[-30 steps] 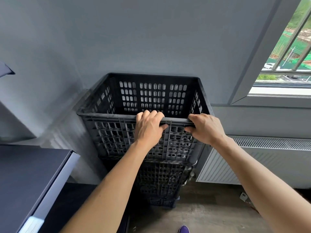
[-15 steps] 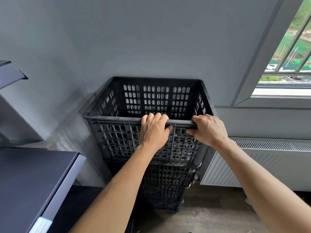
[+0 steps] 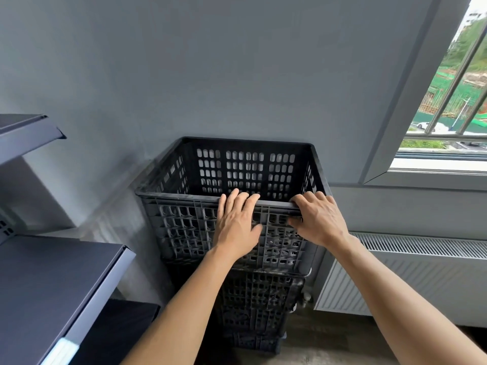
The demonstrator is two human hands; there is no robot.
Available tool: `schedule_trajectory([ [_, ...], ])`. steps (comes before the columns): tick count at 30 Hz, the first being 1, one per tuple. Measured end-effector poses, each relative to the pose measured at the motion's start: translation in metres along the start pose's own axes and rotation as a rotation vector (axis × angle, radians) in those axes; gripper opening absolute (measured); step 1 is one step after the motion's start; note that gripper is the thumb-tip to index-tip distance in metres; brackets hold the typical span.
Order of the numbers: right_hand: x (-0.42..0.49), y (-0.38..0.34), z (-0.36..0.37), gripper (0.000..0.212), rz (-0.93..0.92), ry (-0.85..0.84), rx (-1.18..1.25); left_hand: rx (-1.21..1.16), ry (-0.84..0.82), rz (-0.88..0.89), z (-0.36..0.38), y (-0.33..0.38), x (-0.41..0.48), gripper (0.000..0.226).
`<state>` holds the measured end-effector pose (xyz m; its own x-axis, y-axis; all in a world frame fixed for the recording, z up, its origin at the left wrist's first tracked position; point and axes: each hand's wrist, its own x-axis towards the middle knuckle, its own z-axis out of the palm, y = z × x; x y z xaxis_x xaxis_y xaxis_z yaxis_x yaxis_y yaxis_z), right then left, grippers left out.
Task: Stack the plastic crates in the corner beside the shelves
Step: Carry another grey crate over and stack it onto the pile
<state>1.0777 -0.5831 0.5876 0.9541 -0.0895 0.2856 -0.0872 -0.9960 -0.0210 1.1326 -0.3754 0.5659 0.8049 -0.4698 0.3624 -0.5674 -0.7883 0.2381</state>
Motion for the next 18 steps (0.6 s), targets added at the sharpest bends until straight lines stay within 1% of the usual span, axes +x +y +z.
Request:
schedule_trajectory([
  [6, -0.027, 0.010, -0.006, 0.082, -0.050, -0.031, 0.133, -0.278, 0.015, -0.123, -0.015, 0.013, -0.003, 0.057],
  [8, -0.039, 0.015, -0.007, 0.087, -0.057, -0.042, 0.146, -0.330, 0.025, -0.156, -0.016, 0.023, -0.014, 0.058],
  [12, -0.059, 0.026, -0.014, 0.084, -0.063, -0.077, 0.205, -0.353, 0.011, -0.207, -0.018, 0.049, -0.036, 0.057],
  [15, -0.073, 0.033, -0.025, 0.076, -0.074, -0.086, 0.274, -0.429, -0.001, -0.229, -0.026, 0.065, -0.047, 0.054],
  [18, -0.094, 0.039, -0.036, 0.069, -0.042, -0.102, 0.364, -0.474, 0.008, -0.224, -0.035, 0.079, -0.067, 0.049],
])
